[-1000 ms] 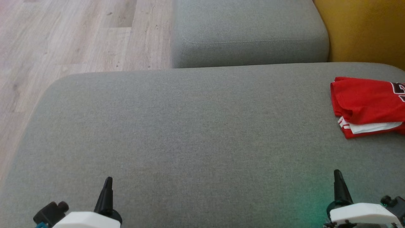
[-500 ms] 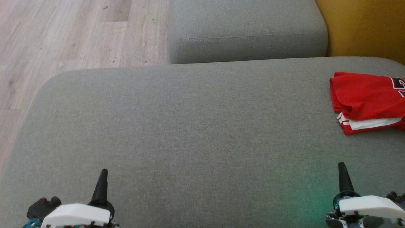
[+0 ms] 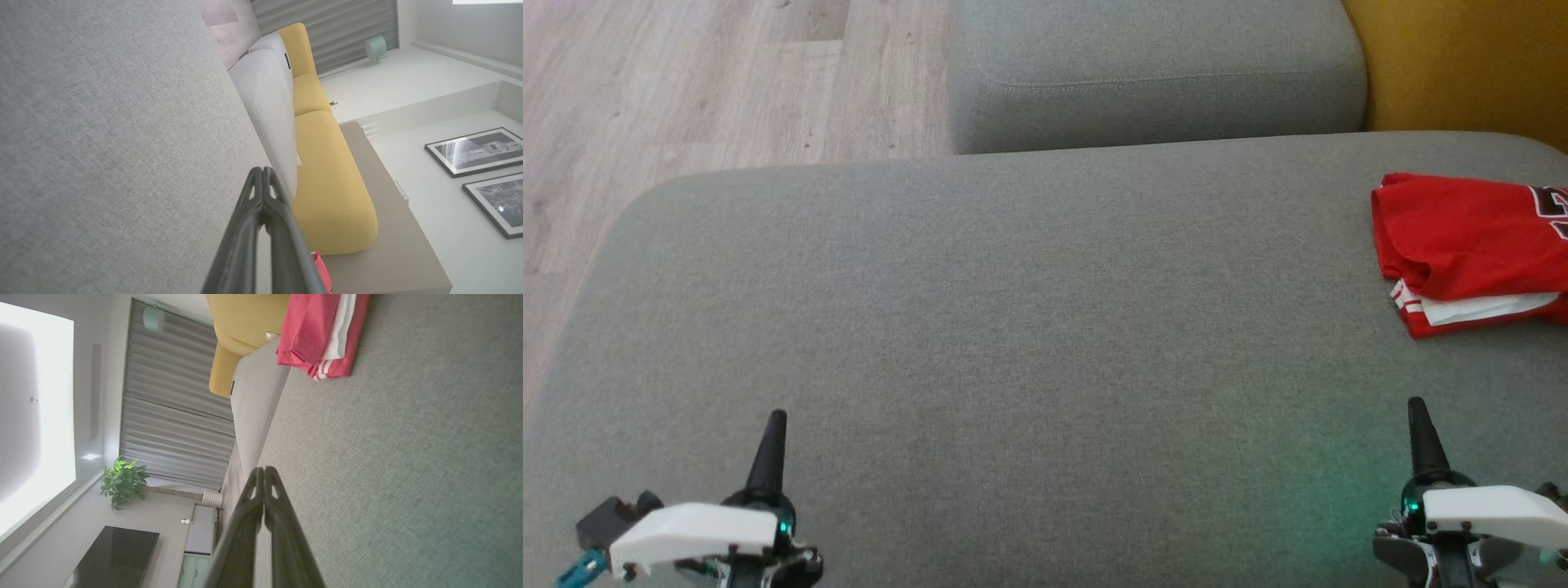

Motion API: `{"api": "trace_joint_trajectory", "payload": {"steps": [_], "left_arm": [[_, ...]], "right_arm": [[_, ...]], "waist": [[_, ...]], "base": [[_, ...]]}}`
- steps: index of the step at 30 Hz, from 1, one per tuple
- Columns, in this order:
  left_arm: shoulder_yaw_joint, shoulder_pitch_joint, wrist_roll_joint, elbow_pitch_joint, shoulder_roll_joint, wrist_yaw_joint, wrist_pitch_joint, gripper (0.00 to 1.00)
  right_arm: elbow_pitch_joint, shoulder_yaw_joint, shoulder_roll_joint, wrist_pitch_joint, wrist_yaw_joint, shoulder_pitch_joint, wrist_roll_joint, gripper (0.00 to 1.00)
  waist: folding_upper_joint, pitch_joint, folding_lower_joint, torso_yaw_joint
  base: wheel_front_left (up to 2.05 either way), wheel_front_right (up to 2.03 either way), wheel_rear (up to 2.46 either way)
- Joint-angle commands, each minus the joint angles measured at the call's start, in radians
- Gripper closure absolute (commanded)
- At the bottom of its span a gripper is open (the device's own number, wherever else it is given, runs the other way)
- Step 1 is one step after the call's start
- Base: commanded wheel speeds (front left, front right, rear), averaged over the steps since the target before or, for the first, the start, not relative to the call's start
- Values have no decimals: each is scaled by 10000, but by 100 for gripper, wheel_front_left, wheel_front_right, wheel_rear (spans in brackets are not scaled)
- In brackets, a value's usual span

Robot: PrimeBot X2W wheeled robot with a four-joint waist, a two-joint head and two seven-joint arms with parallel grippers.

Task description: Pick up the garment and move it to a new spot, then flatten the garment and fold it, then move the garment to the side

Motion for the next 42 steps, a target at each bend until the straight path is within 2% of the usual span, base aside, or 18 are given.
{"api": "trace_joint_trajectory", "payload": {"steps": [1,30,42], "left_arm": [[412,-740,-361,-259,142,-109,131,100],[1176,-1664,-3677,55,106,-500,978,100],[1240,-1679,-3668,62,66,-504,1032,100]], "right_arm": [[-404,100,-98,147,54,-647,354,100],[-587,-382,-102,968,69,-1349,3430,100],[-588,-399,-94,986,69,-1358,3454,100]], "waist": [[0,30,0,-16],[0,451,-1,-218],[0,456,-1,-220]], "base": [[0,0,0],[0,0,0],[0,0,0]]}}
